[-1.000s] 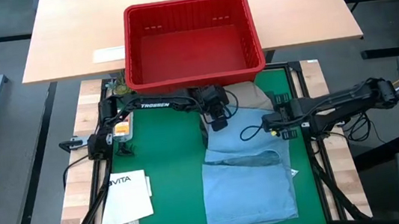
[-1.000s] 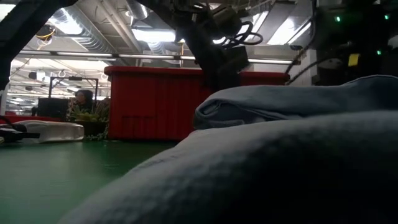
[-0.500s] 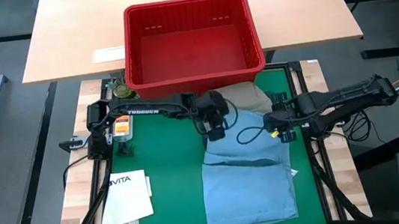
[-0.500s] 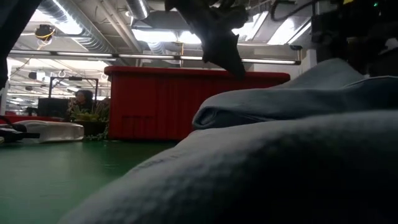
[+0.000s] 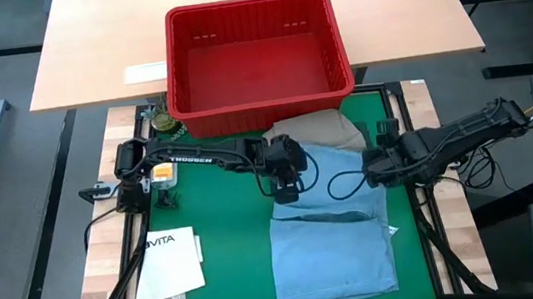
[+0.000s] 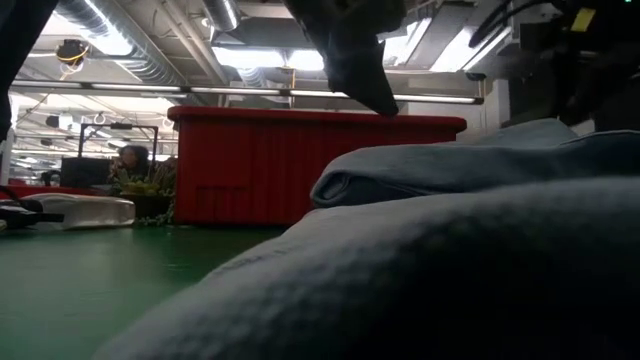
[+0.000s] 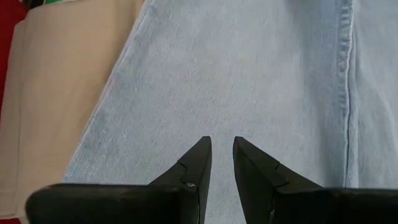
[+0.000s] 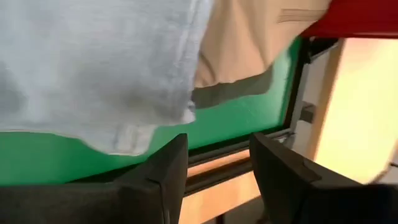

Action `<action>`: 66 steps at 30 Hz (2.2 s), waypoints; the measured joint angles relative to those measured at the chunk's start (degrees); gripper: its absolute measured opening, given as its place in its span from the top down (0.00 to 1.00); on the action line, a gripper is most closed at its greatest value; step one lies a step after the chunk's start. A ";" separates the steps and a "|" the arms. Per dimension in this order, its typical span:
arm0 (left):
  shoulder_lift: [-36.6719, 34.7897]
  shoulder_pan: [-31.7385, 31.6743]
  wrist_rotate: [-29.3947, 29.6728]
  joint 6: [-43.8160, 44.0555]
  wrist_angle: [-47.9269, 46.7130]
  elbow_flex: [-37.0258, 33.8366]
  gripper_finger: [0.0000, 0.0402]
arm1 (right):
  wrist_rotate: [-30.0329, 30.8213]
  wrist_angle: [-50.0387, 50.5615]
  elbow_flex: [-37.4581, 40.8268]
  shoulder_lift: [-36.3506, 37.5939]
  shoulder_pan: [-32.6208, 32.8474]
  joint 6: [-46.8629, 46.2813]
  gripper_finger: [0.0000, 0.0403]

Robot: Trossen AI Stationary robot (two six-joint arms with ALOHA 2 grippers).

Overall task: Fold Laundry from Bin
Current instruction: Fold the light blue pants

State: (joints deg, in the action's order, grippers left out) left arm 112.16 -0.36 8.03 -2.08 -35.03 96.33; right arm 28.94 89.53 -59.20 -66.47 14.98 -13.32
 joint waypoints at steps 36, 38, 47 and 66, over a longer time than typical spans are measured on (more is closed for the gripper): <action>0.42 12.91 4.69 6.46 10.17 -21.11 0.84 | -9.04 -34.74 17.40 -16.94 17.68 -10.47 0.57; 0.42 13.17 4.82 6.44 10.16 -21.20 0.84 | -9.06 -34.79 17.54 -17.05 17.66 -10.47 0.57; 0.42 12.01 3.53 6.46 11.73 -21.29 0.84 | -9.55 -35.12 17.46 -17.01 17.64 -10.47 0.57; 0.46 14.61 18.64 7.99 11.12 -21.29 0.98 | -9.17 -35.47 17.48 -17.01 17.64 -10.48 0.57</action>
State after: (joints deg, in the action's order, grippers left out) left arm 112.62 14.25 26.67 5.91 -23.90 75.05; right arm 19.77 54.06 -41.71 -83.48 32.62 -23.80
